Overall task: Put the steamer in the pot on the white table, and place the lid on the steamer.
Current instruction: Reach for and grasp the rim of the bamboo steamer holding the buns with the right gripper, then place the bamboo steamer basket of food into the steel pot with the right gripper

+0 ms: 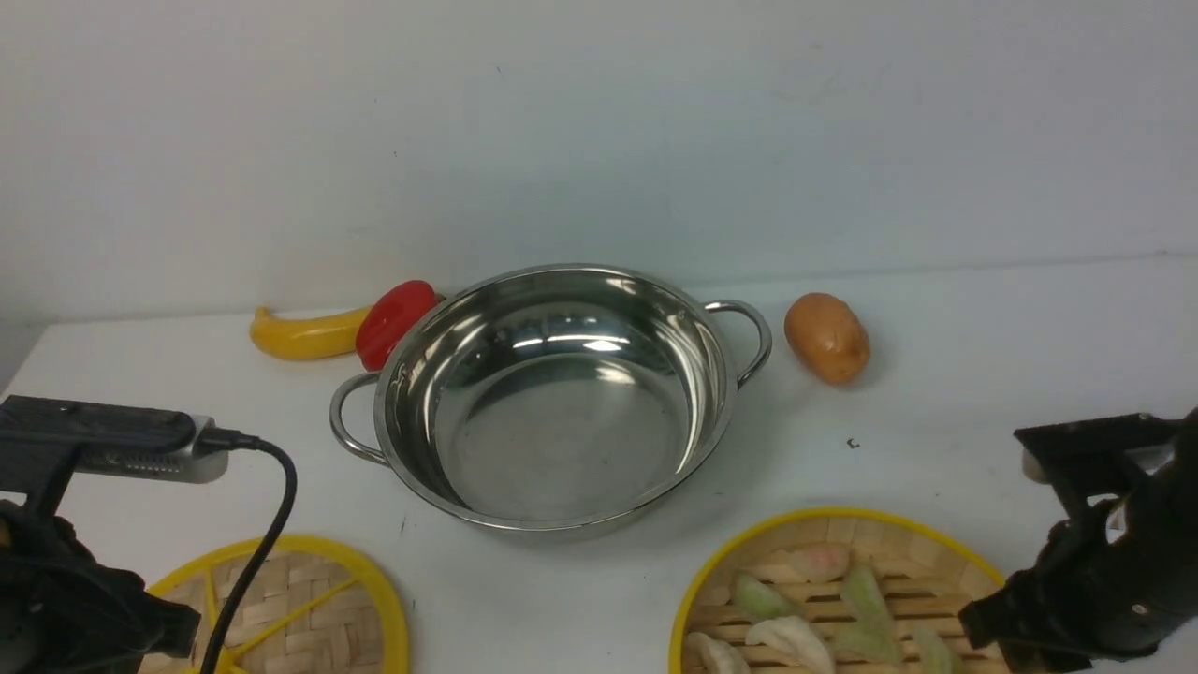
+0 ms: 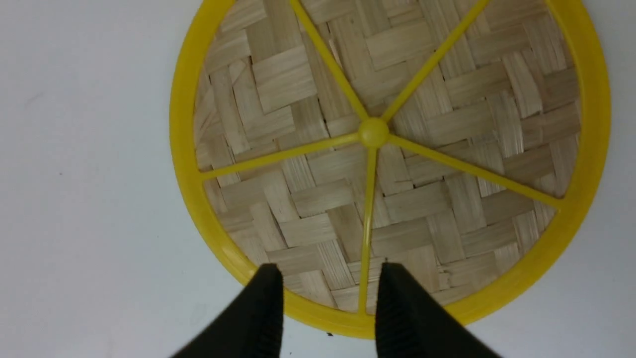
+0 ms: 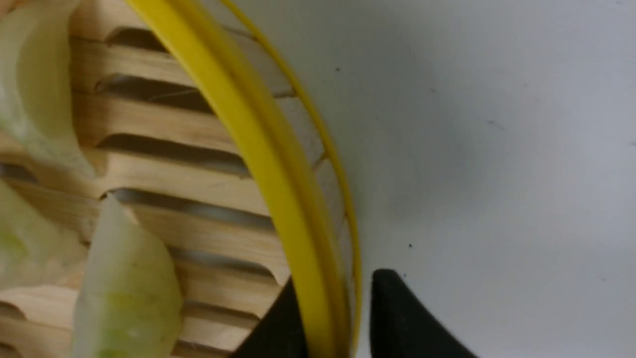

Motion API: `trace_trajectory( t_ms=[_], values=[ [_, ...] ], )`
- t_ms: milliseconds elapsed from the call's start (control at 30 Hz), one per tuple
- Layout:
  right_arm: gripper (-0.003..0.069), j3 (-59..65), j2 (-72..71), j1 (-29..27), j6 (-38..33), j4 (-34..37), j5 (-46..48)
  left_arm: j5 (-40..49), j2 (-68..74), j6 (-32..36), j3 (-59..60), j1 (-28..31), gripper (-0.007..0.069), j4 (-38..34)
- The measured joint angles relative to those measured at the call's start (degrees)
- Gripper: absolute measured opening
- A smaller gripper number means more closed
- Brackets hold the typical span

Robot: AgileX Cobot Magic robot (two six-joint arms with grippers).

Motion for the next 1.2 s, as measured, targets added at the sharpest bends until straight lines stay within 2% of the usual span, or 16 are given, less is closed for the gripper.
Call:
trace_trajectory(
  t_ms=[33,67,100,200,233,300,333,467,533,667,900,1033,1200],
  values=[
    [0.0074,-0.9,0.7,0.1,-0.3,-0.1,1.2,-0.8,0.0,0.0,0.0,0.0,0.0251,0.0],
    [0.005,-1.9,0.9,0.1,-0.6,-1.3,3.0,-1.0,0.0,0.0,0.0,0.0,0.0251,0.0],
    [0.005,-1.9,0.9,0.1,-0.6,-1.5,3.0,-1.0,0.0,0.0,0.0,0.0,0.0251,0.0],
    [0.0051,-8.2,0.2,0.0,-1.5,-3.7,13.5,-1.1,0.0,0.0,0.0,0.0,0.0251,0.0],
    [0.0051,-8.7,0.2,0.0,-1.5,-3.7,14.1,-1.1,0.0,0.0,0.0,0.0,0.0251,0.0],
    [0.0051,-17.0,-0.6,0.1,-1.5,-4.0,21.8,-1.1,0.0,0.0,0.0,0.0,0.0251,0.0],
    [0.0051,-17.8,-0.6,0.1,-1.5,-4.0,22.4,-1.1,0.0,0.0,0.0,0.0,0.0251,0.0],
    [0.005,-38.7,4.1,3.4,-1.6,-4.6,29.3,-1.1,0.0,0.0,0.0,0.0,0.0251,0.0],
    [0.005,-44.6,7.0,5.0,-1.5,-5.2,29.6,-1.1,0.0,0.0,0.0,0.0,0.0251,0.0],
    [0.005,-67.5,21.6,10.7,-0.2,-7.0,29.5,-1.1,0.0,0.0,0.0,0.0,0.0251,0.0],
    [0.005,-90.5,39.2,14.0,0.1,-7.0,29.7,-1.1,0.0,-0.3,0.0,0.0,0.0251,0.0],
    [0.005,-97.1,45.6,14.0,0.1,-7.0,29.8,-1.1,0.0,-0.5,0.0,0.0,0.0251,-0.1],
    [0.005,-97.8,49.6,14.0,0.1,-8.4,30.3,-1.1,0.0,-0.6,0.0,0.0,0.0251,-0.3]
  ],
)
